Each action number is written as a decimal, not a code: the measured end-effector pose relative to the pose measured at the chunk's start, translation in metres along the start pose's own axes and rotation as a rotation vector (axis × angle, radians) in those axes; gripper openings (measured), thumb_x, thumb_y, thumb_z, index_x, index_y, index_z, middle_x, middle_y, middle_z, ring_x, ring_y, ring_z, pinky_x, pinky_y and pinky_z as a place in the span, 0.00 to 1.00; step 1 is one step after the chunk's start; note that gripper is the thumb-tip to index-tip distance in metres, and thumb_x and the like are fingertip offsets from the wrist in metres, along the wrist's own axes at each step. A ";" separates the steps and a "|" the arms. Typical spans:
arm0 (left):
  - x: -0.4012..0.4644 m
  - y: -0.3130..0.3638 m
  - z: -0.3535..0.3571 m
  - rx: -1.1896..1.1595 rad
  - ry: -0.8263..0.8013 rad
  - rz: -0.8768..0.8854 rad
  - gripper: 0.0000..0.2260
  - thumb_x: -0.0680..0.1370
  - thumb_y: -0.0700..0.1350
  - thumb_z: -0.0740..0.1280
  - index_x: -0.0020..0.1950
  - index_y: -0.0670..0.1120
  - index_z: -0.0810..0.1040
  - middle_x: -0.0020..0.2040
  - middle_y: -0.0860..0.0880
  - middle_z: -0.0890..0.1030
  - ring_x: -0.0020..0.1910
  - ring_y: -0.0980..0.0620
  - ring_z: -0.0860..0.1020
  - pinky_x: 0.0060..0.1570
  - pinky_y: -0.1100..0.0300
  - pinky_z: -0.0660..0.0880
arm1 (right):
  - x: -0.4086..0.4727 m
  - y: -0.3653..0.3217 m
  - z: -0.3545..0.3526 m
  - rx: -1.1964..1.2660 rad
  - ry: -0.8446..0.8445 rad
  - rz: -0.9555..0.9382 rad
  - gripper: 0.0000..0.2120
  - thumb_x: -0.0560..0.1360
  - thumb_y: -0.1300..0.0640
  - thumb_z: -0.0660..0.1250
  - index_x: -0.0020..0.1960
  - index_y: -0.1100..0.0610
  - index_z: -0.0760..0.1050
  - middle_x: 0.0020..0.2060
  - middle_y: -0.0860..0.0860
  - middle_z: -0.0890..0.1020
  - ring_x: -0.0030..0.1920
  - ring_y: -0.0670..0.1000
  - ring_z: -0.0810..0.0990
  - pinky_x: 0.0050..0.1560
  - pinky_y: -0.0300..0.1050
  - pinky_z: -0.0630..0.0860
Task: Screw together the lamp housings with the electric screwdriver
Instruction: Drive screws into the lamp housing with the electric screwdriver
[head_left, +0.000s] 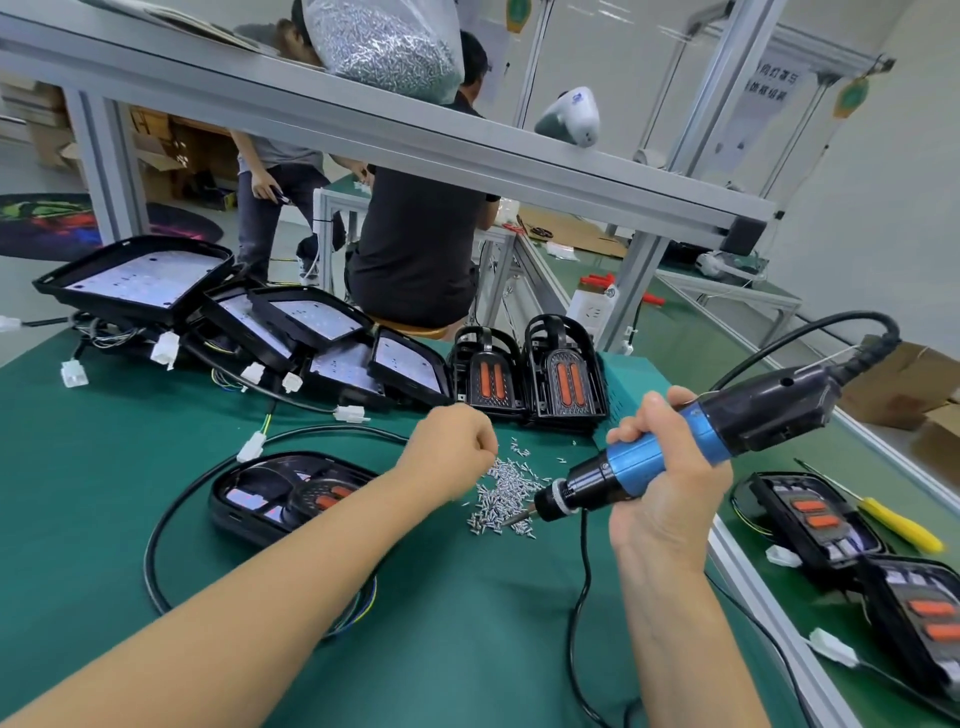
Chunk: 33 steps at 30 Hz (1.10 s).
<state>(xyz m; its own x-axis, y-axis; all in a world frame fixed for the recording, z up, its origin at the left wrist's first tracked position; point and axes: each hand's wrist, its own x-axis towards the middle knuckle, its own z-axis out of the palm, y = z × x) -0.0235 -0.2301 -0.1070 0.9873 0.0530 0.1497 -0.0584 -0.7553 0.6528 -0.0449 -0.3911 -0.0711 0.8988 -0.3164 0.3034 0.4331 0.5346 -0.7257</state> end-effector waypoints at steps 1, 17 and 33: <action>-0.004 -0.003 -0.009 -0.108 0.022 -0.011 0.05 0.73 0.37 0.69 0.39 0.46 0.81 0.34 0.55 0.79 0.39 0.54 0.78 0.42 0.62 0.74 | -0.001 -0.001 0.000 0.016 0.000 0.007 0.09 0.70 0.68 0.68 0.45 0.56 0.72 0.25 0.48 0.72 0.25 0.47 0.72 0.31 0.38 0.73; -0.101 -0.053 -0.065 -0.845 0.053 -0.164 0.06 0.71 0.31 0.70 0.44 0.40 0.82 0.38 0.42 0.85 0.35 0.50 0.82 0.38 0.65 0.78 | -0.026 -0.006 0.062 0.307 -0.137 0.084 0.07 0.68 0.63 0.66 0.43 0.55 0.70 0.26 0.46 0.71 0.26 0.45 0.71 0.34 0.37 0.73; -0.108 -0.059 -0.068 -0.849 0.077 -0.113 0.06 0.72 0.31 0.70 0.43 0.41 0.85 0.39 0.43 0.85 0.37 0.56 0.82 0.41 0.69 0.76 | -0.040 0.006 0.082 0.288 -0.177 0.141 0.07 0.67 0.63 0.66 0.43 0.55 0.70 0.27 0.47 0.72 0.26 0.45 0.71 0.33 0.36 0.73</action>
<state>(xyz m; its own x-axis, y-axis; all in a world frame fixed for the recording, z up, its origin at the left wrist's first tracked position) -0.1365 -0.1472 -0.1109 0.9830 0.1655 0.0799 -0.0810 -0.0001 0.9967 -0.0730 -0.3112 -0.0375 0.9379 -0.0971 0.3331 0.2829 0.7698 -0.5722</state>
